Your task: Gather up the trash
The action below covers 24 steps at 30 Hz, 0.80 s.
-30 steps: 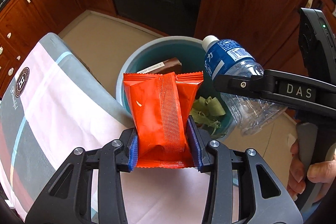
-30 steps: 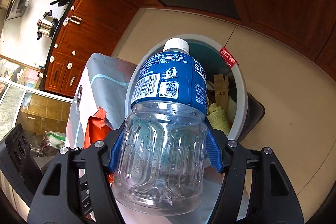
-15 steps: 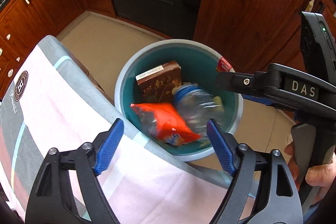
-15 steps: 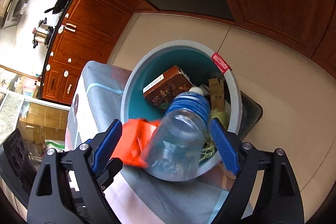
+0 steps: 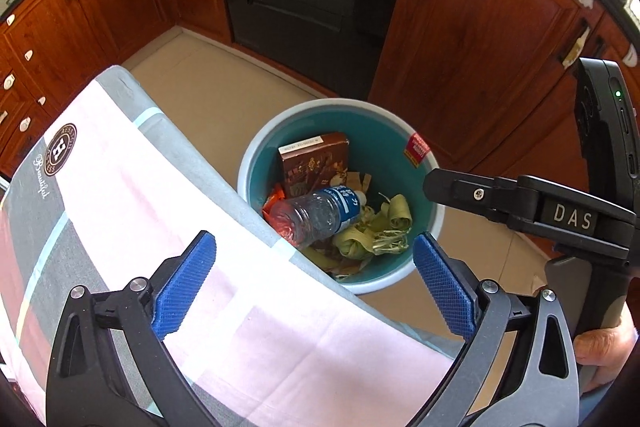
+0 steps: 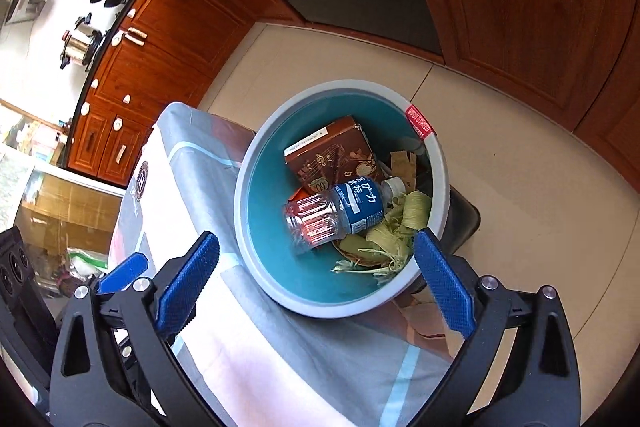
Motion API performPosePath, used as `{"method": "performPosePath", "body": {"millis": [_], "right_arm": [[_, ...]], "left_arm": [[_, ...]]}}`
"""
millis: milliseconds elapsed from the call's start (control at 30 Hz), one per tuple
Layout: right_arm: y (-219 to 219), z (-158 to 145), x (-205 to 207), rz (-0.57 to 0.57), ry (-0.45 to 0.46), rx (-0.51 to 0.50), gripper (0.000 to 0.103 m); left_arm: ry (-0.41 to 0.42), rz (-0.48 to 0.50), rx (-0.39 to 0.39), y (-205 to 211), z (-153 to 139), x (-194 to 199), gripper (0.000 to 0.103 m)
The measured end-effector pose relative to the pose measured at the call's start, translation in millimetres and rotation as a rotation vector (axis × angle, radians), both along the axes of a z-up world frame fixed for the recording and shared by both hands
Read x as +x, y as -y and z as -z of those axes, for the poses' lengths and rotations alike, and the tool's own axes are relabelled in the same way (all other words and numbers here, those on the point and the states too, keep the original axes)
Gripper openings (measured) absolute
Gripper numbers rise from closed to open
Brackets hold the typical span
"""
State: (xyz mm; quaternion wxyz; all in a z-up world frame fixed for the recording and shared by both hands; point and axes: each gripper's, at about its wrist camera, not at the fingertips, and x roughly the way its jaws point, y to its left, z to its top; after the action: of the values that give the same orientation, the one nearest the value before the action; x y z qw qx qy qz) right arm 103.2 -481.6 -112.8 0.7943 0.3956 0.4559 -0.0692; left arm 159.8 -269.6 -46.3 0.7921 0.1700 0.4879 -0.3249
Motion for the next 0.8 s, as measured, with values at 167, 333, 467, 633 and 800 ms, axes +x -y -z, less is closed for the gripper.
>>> {"method": "performPosePath", "body": {"millis": [167, 333, 467, 633, 800], "right_arm": [[-12, -23, -11, -0.04, 0.013, -0.055, 0.096], [-23, -48, -29, -0.068, 0.03, -0.121, 0.096], [-35, -66, -46, -0.093, 0.027, -0.215, 0.096], [-54, -87, -63, -0.14, -0.018, -0.353, 0.096], [-70, -104, -79, -0.172, -0.03, -0.473, 0.096]], "left_arm": [[0.028, 0.003, -0.012, -14, -14, -15, 0.099], [0.04, 0.005, -0.029, -33, -30, -31, 0.099], [0.075, 0.006, -0.038, -45, -41, -47, 0.099], [0.087, -0.015, -0.065, -63, -54, -61, 0.099], [0.094, -0.041, -0.075, -77, -62, -72, 0.099]]}}
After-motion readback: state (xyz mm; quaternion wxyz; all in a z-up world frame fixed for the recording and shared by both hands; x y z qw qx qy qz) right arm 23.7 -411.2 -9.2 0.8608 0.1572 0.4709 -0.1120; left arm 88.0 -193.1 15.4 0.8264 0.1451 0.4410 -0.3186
